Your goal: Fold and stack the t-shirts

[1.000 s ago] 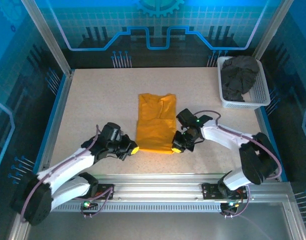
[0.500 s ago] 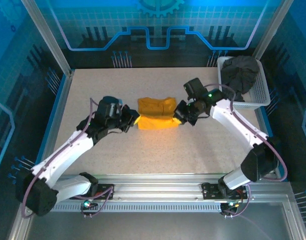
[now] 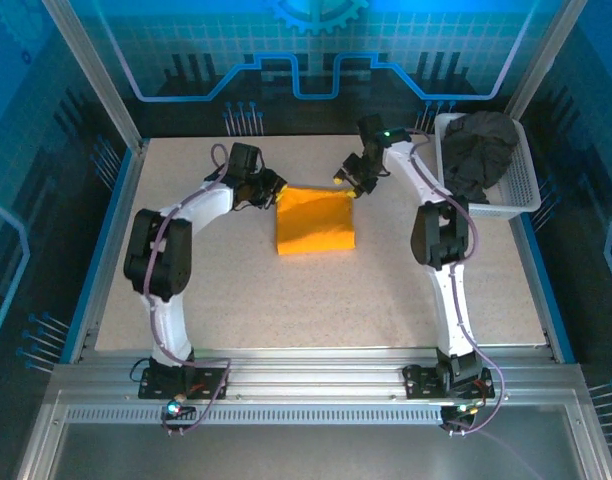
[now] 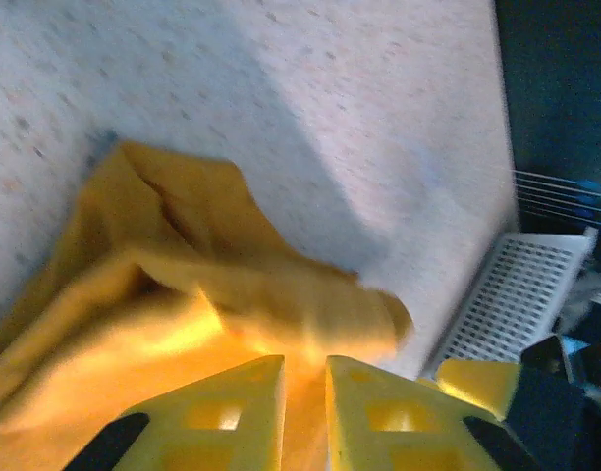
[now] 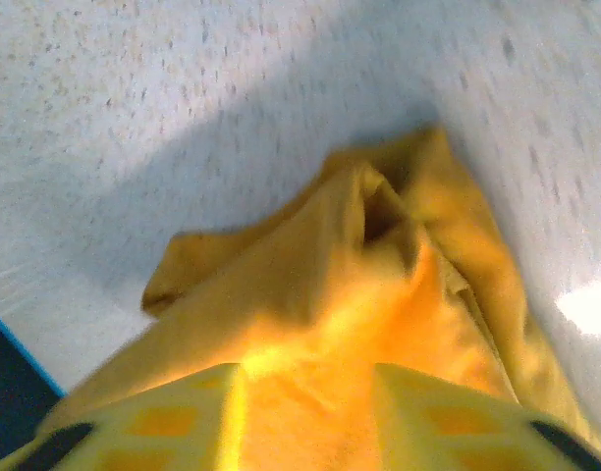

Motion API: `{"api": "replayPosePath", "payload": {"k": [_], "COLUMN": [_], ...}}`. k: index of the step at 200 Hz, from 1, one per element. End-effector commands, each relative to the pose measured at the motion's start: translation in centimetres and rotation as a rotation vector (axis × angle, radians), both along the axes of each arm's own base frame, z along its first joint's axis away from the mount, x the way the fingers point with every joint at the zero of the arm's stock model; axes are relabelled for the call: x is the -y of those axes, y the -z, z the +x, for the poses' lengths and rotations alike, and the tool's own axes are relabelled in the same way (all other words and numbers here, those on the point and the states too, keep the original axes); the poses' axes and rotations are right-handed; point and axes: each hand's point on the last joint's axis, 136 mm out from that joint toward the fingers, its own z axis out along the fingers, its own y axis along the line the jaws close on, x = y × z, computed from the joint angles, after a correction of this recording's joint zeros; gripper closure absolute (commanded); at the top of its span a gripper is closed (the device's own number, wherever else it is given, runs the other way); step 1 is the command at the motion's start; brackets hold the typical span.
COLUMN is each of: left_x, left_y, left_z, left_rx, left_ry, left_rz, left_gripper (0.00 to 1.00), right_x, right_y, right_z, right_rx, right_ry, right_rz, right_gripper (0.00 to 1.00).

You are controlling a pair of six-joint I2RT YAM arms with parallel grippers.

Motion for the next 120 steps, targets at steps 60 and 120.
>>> {"api": "replayPosePath", "payload": {"k": [60, 120], "left_x": [2.9, 9.7], "left_y": [-7.1, -1.4], "left_z": [-9.0, -16.2], "left_rx": [0.034, -0.062], "left_ry": [-0.009, -0.233], "left_rz": [-0.087, -0.265], "left_gripper": [0.54, 0.38], "right_x": [3.0, 3.2], "right_y": [-9.8, -9.6], "right_z": [-6.4, -17.8], "right_rx": [0.228, 0.423], "right_ry": [-0.138, -0.080], "right_rz": [-0.067, 0.162], "right_gripper": [0.47, 0.37]}}
